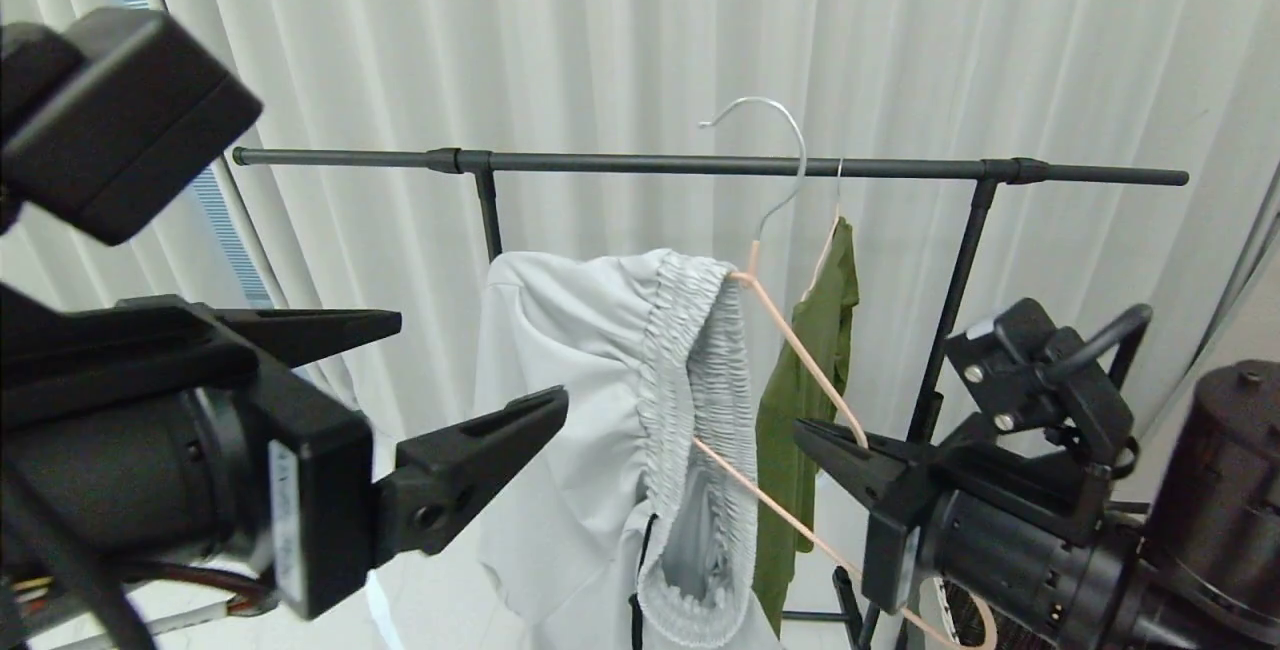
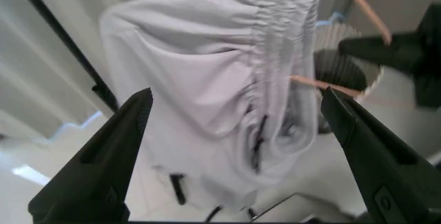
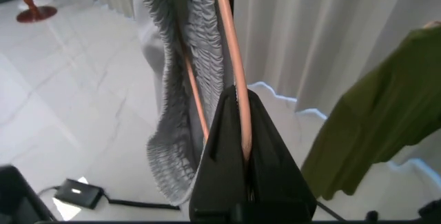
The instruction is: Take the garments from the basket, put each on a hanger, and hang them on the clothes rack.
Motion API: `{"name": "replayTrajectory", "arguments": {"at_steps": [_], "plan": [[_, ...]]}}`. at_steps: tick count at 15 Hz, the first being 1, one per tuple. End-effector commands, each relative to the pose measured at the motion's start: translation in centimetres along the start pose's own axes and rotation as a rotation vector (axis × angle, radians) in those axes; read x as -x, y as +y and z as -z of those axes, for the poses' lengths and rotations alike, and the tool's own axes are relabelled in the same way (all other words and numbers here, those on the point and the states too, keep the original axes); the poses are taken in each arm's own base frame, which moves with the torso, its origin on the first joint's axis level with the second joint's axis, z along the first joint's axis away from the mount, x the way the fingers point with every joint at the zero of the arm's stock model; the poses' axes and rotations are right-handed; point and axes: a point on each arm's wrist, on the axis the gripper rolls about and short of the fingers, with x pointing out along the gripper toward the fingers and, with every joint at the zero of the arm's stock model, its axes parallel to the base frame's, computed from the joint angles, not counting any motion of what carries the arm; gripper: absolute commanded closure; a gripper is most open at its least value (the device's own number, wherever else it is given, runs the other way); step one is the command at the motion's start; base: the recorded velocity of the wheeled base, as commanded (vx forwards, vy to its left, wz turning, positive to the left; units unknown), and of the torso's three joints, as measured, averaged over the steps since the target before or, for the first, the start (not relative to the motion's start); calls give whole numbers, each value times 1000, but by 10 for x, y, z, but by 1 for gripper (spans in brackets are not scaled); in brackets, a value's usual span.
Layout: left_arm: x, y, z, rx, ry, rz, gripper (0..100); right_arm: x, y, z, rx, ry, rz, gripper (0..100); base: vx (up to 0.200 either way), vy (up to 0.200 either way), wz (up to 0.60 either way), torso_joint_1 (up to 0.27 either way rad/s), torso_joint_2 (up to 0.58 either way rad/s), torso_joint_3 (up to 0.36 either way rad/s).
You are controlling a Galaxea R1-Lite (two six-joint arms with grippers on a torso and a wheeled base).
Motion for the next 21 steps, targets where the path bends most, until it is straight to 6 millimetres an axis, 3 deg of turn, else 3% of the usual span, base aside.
{"name": "replayTrajectory", "arguments": {"at_steps": [1,6,14,21], "plan": [[18,24,15,-48,-15,2,0,27,-9,8,30,-1,-20,100,0,0,0,0,0,0],[10,44,36,-272,7,223,0,62,-9,27,72,30,-124,100,0,0,0,0,0,0],[-5,22,66,-421,39,577,0,74,15,42,116,94,-323,100,0,0,0,0,0,0],[-25,7,75,-439,132,650,0,77,22,44,153,103,-422,100,0,0,0,0,0,0]]}}
